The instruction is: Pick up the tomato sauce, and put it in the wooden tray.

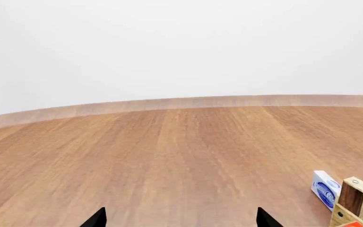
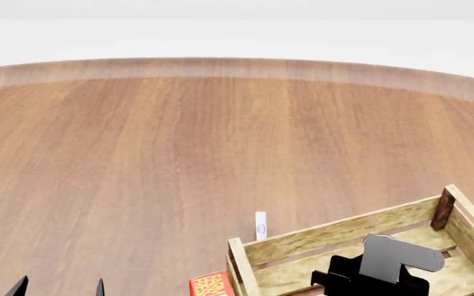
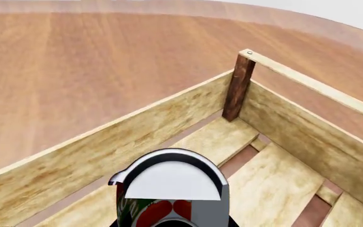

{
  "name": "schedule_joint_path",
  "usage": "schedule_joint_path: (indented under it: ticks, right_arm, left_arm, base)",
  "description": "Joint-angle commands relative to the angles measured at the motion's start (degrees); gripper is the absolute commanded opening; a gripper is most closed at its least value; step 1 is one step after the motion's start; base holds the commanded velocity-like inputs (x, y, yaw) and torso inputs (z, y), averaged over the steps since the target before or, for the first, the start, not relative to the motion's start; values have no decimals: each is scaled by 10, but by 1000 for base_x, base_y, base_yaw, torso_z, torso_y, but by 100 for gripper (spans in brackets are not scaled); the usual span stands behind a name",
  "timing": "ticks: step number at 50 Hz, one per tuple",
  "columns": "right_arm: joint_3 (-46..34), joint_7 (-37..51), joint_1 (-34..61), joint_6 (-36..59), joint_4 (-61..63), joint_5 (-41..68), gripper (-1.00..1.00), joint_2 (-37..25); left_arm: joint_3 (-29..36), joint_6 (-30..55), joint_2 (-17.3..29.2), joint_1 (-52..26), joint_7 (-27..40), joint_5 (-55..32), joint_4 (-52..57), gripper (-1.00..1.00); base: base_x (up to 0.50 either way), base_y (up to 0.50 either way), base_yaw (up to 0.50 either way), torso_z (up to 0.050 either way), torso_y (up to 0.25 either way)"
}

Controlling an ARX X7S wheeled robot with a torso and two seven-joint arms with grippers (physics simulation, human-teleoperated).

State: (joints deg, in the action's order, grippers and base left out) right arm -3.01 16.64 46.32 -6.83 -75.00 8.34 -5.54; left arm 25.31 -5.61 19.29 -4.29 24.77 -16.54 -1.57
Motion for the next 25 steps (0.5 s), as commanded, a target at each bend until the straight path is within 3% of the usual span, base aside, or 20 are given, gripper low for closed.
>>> schedule_joint_path:
  ticks: [1, 17, 18, 25]
  right_arm:
    - [23, -4, 3, 12, 1, -41, -100, 2]
    - [39, -4, 3, 12, 1, -60, -100, 3]
    - [40, -4, 3, 13, 1, -61, 100, 3]
    - [43, -4, 3, 14, 1, -66, 100, 4]
  left_arm:
    - [1, 0, 1, 0, 1, -1, 1, 100]
    - [3, 0, 2, 1, 4, -1, 3, 100]
    - [3, 0, 2, 1, 4, -1, 3, 100]
    - [4, 0, 2, 1, 5, -2, 3, 100]
  base:
    - [0, 0, 0, 0, 0]
    - [0, 0, 0, 0, 1]
    - [0, 0, 0, 0, 0]
    - [0, 0, 0, 0, 0]
